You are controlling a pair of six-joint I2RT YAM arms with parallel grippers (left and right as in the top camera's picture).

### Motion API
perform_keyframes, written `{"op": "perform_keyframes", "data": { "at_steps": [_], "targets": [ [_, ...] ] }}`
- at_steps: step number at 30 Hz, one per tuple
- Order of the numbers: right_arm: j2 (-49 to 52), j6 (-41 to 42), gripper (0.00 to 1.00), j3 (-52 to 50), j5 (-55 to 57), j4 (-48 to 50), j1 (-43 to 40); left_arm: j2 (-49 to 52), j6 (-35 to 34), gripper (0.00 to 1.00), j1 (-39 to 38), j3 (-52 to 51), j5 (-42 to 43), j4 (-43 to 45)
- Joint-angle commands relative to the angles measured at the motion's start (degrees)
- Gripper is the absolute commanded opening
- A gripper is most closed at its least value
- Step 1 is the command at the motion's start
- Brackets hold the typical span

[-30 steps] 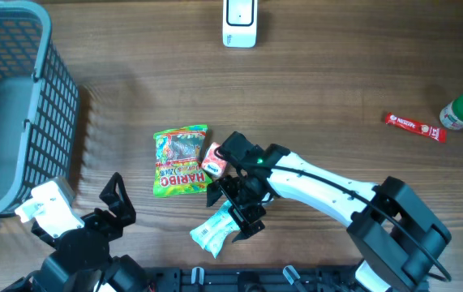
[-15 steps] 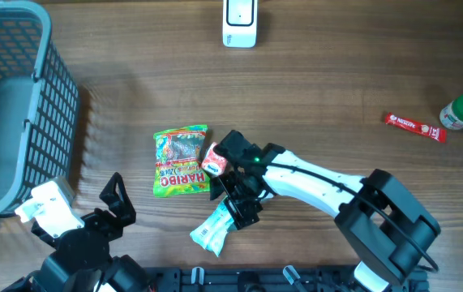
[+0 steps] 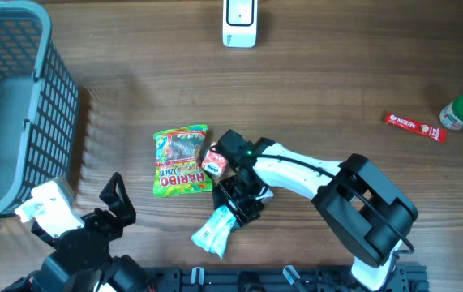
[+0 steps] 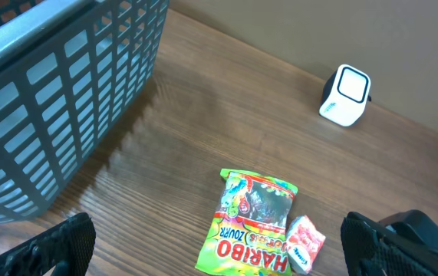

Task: Scan the item barcode
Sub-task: 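Lift the green pack toward the scanner with the right gripper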

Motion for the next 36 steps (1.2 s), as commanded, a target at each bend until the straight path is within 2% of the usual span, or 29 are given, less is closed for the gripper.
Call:
{"op": "perform_keyframes", "data": {
  "at_steps": [1,4,10,12,14,18,27,33,36],
  "targets": [
    [4.48,-4.33,0.59,-2.99,12.33,-2.08,0.59,-0.20,-0.74,1.00,0.39,-0.35,0.11,0.02],
    [4.11,-6.34,0.46,-2.51,13.51,-2.08,0.59,-0.20,-0.74,1.00,0.39,-0.37,0.11,0.00],
    [-0.13,-13.20,0.43,2.05,17.14,-2.60,0.59,-0.20,-0.74,1.00,0.39,-0.35,0.11,0.00],
    [-3.69,-15.98,0.43,4.76,20.65,-5.51,0.59,-0.20,-0.74,1.00,0.39,-0.35,0.11,0.00],
    [-7.13,-18.60,0.38,7.21,24.09,-8.44,0.59,-0.20,-0.74,1.00,0.39,-0.35,0.13,0.02],
    [-14.84,-24.79,0.38,9.77,26.60,-9.18,0.59,-0.20,-0.74,1.00,0.39,-0.35,0.11,0.00],
    [-29.00,-29.05,0.39,9.81,28.92,-8.76,0.59,-0.20,-0.74,1.00,0.39,-0.35,0.11,0.02],
    [-30.64,-25.59,0.46,9.81,24.26,-9.07,0.59,-0.20,-0.74,1.00,0.39,-0.35,0.11,0.00],
    [-30.60,-26.49,0.46,9.81,27.32,-8.72,0.59,-0.20,-0.74,1.00,0.39,-0.35,0.11,0.00]
  ]
}}
